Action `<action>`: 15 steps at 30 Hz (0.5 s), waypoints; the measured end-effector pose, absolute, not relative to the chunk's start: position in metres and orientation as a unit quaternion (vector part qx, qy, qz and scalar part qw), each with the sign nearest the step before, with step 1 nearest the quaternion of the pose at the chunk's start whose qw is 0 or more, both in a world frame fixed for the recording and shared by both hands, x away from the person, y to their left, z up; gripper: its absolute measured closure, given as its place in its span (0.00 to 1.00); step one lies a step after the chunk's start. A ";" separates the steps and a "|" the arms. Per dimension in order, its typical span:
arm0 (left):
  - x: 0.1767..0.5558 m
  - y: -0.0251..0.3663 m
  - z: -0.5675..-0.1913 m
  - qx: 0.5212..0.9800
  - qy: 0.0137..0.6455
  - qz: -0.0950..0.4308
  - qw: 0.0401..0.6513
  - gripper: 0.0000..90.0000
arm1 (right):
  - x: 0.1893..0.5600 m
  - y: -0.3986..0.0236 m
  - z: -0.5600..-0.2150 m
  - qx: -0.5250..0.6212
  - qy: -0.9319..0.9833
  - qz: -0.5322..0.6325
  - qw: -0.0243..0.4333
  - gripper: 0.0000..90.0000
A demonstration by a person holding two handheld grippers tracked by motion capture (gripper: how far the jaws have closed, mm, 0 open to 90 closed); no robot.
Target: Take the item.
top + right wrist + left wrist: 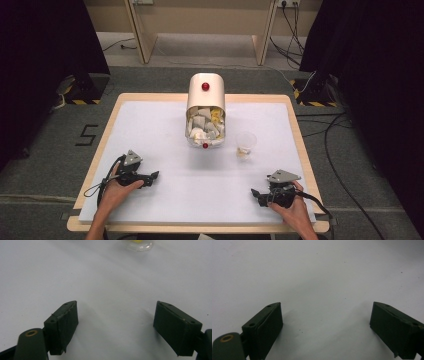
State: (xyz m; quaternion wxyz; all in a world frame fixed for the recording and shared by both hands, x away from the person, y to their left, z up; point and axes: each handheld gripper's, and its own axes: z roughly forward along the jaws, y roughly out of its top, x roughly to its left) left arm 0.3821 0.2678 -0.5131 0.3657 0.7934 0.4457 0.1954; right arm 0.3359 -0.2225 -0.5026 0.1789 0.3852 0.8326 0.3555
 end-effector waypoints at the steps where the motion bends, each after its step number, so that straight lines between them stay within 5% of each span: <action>1: 0.382 0.268 -0.513 0.793 0.446 0.195 0.366 0.11 | 0.336 -0.223 -0.503 0.385 0.833 0.355 0.179 0.22; 15: 0.382 0.268 -0.513 0.793 0.446 0.195 0.366 0.11 | 0.337 -0.223 -0.503 0.387 0.832 0.357 0.174 0.22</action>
